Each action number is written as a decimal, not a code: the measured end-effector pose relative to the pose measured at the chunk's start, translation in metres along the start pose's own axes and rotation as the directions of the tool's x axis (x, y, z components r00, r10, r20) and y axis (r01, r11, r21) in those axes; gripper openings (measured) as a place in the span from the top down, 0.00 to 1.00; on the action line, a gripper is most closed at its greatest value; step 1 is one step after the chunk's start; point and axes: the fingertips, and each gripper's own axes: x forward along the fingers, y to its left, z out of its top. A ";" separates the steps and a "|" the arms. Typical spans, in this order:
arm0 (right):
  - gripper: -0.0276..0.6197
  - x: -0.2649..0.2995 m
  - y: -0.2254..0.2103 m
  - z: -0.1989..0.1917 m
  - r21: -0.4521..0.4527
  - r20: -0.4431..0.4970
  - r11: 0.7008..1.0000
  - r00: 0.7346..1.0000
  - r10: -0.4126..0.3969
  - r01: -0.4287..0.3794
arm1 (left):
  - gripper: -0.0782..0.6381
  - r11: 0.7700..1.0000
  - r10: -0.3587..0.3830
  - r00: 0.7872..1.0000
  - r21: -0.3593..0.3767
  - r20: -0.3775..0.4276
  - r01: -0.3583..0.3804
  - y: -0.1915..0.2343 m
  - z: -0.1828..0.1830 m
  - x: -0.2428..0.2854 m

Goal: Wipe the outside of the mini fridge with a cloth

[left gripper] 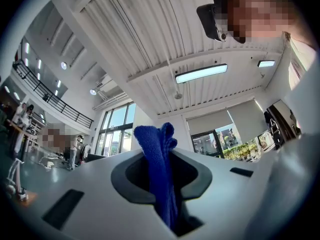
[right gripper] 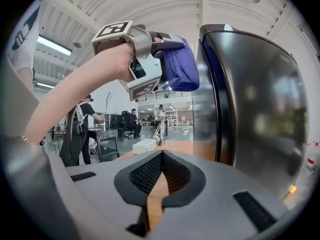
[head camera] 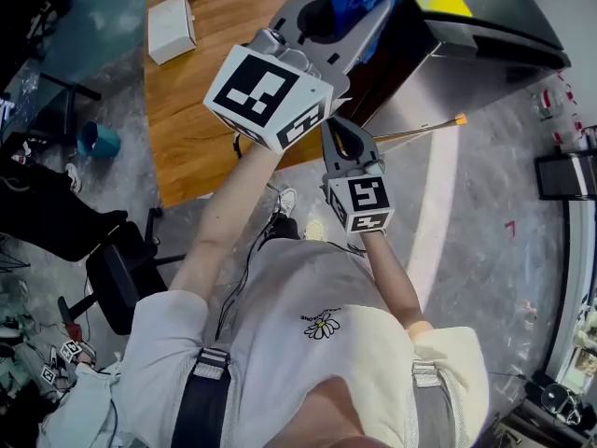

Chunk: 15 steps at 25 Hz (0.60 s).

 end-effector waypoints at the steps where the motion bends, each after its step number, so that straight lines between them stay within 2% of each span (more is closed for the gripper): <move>1: 0.94 0.004 0.000 0.002 0.002 0.002 1.000 1.000 0.000 0.000 | 0.80 1.000 0.011 1.000 0.010 -0.002 -0.011 0.011 0.000 0.000; 6: 0.94 0.025 -0.005 0.011 0.013 0.011 1.000 1.000 -0.009 0.009 | 0.80 0.997 0.079 0.997 0.023 -0.014 -0.078 0.076 -0.011 0.007; 9: 0.94 0.042 -0.011 0.015 0.025 0.014 0.999 1.000 -0.021 0.021 | 0.80 0.992 0.125 0.992 0.024 -0.030 -0.124 0.124 -0.033 0.017; 13: 0.94 0.066 -0.019 0.019 0.035 0.017 0.999 0.999 -0.038 0.037 | 0.80 0.979 0.190 0.981 0.082 -0.046 -0.185 0.185 -0.070 0.035; 15: 0.94 0.075 -0.022 0.021 0.038 0.012 0.998 0.999 -0.043 0.042 | 0.80 0.976 0.207 0.977 0.086 -0.056 -0.202 0.208 -0.085 0.044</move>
